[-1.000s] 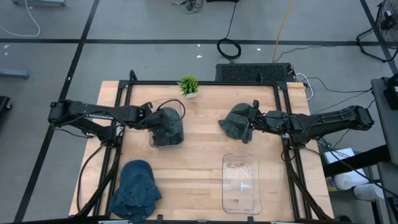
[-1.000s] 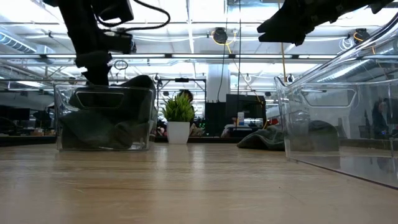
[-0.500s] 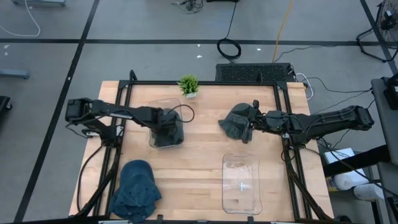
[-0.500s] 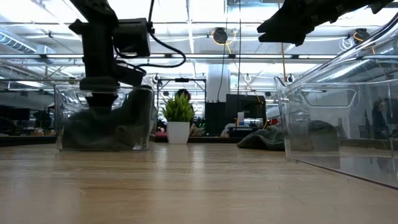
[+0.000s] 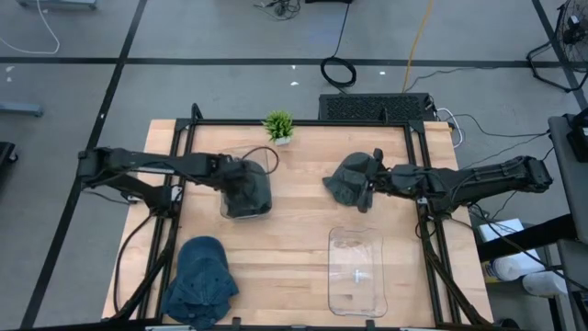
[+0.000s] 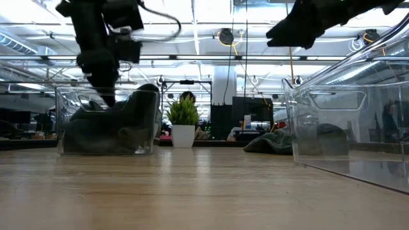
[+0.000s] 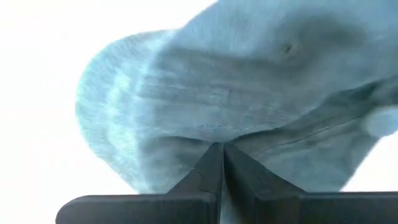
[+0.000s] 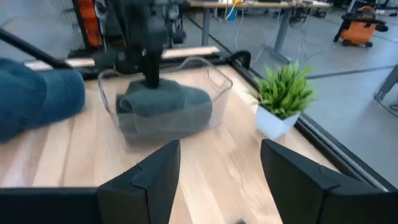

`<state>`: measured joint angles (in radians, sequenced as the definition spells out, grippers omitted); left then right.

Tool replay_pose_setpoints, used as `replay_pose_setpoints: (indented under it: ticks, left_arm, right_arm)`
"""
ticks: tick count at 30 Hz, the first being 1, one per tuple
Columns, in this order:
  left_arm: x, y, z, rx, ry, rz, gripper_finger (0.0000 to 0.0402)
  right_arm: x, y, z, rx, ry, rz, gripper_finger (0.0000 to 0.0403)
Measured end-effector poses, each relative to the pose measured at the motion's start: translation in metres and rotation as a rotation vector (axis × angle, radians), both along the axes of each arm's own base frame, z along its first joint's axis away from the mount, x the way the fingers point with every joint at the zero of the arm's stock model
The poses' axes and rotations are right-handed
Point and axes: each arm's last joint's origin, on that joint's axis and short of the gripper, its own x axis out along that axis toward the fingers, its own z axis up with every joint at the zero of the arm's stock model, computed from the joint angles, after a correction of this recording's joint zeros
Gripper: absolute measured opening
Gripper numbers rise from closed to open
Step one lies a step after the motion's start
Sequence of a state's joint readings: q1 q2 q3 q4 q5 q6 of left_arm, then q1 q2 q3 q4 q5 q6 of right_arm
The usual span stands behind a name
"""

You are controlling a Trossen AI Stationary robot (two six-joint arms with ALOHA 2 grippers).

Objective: Pick & Place hat
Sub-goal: Put the black cap into the top transparent bin

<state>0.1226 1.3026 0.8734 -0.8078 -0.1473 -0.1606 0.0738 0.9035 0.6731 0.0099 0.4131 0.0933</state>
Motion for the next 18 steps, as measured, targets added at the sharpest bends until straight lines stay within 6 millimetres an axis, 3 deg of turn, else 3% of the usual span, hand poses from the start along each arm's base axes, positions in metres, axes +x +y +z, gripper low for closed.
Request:
replay_pose_setpoints:
  ticks: [5,10,18]
  left_arm:
    - [-0.013,0.0,0.028,0.066,-0.166,0.02,0.0026]
    - [-0.021,-0.001,0.059,0.095,-0.425,0.049,0.0035]
    - [-0.031,0.0,0.102,0.122,-0.812,0.116,0.0145]
  right_arm:
    - [-0.005,-0.001,-0.015,0.018,0.152,-0.019,0.0212]
    - [-0.013,-0.01,-0.039,0.066,0.383,-0.156,0.0212]
    - [-0.011,-0.035,-0.069,0.274,0.635,-0.125,0.0221]
